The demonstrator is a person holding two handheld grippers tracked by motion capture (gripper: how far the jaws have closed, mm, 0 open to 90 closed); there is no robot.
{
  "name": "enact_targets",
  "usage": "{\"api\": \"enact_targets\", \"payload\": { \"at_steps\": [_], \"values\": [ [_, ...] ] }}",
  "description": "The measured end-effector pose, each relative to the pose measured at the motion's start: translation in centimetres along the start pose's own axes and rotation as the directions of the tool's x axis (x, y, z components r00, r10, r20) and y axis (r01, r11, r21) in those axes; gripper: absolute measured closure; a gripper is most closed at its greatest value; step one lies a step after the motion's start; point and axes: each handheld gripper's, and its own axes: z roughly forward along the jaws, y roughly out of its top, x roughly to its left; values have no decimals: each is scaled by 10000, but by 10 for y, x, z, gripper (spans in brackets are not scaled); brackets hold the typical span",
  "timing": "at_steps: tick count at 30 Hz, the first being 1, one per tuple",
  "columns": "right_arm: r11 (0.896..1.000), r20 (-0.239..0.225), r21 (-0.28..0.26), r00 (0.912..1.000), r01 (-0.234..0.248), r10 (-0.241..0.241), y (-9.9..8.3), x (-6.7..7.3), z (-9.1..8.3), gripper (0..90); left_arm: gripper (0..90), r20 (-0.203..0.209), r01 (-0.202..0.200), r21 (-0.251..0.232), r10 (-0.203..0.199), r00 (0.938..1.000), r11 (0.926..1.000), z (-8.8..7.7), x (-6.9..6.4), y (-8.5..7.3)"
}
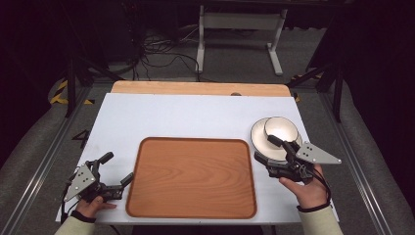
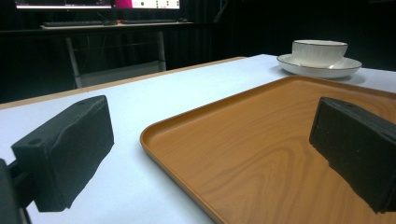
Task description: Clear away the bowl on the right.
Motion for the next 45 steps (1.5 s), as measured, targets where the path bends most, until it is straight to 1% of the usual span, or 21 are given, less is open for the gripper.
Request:
{"api": "enact_targets", "payload": {
  "at_steps": [2, 5, 6, 8, 10, 17, 19, 22, 26, 28, 32, 33, 34, 37, 40, 42, 45],
  "values": [
    [9999, 82, 33, 9999, 105, -105, 4, -4, 0, 249, 3, -1, 0, 2, 0, 10000, 10000, 0, 0, 0],
    [9999, 73, 140, 10000, -60, 59, 8, -11, 1, 258, 3, -3, 0, -3, 0, 10000, 10000, 0, 0, 0],
    [9996, 132, 267, 9999, -60, 57, 9, -14, 1, 258, 3, -4, -3, -2, 3, 10000, 10000, 0, 0, 0],
    [9995, 175, 311, 9998, -34, 28, 10, -15, 2, 258, 3, -4, -11, -1, 11, 10000, 10000, 0, 0, 0],
    [9989, 273, 469, 9996, 11, -23, 13, -22, 2, 259, 3, -9, -10, -2, 10, 10000, 10000, 0, 0, 0],
    [9979, 660, 648, 9978, -33, -9, 20, -40, 4, 259, 3, -7, -9, 2, 9, 10000, 10000, 0, 0, 0],
    [9969, 799, 788, 9968, 24, -87, 22, -44, 4, 267, 3, -6, -13, 0, 13, 10000, 10000, 0, 0, 0],
    [9942, 1108, 1054, 9933, 227, -344, 25, -50, 4, 277, 3, -6, -9, 0, 9, 10000, 10000, 0, 0, 0],
    [9940, 1198, 1089, 9925, 119, -250, 27, -55, 4, 278, 3, -6, -10, -1, 10, 10000, 10000, 0, 0, 0],
    [9938, 1288, 1113, 9915, 15, -159, 28, -60, 4, 278, 3, -8, -8, 0, 8, 10000, 10000, 0, 0, 0],
    [9931, 1532, 1168, 9881, -48, -132, 29, -71, 5, 279, 3, -8, -1, 0, 1, 10000, 10000, 0, 0, 0],
    [9931, 1532, 1168, 9881, -48, -132, 29, -71, 5, 279, 3, -8, -1, 0, 1, 10000, 10000, 0, 0, 0],
    [9926, 1690, 1215, 9855, -84, -123, 30, -77, 5, 279, 3, -6, 0, 0, 0, 10000, 10000, 0, 0, 0],
    [9923, 1751, 1237, 9845, -97, -122, 31, -81, 5, 279, 3, -4, 0, 1, 0, 10000, 10000, 0, 0, 0],
    [9910, 2018, 1334, 9793, -146, -127, 31, -89, 5, 280, 3, -7, -6, -5, 6, 10000, 10000, 0, 0, 0],
    [9900, 2220, 1399, 9749, -178, -138, 31, -94, 4, 305, 3, -6, 2, -5, -2, 10000, 10000, 0, 0, 0],
    [9891, 2351, 1460, 9718, -194, -157, 32, -99, 3, 311, 4, -6, 7, 0, -7, 10000, 10000, 0, 0, 0]
  ]
}}
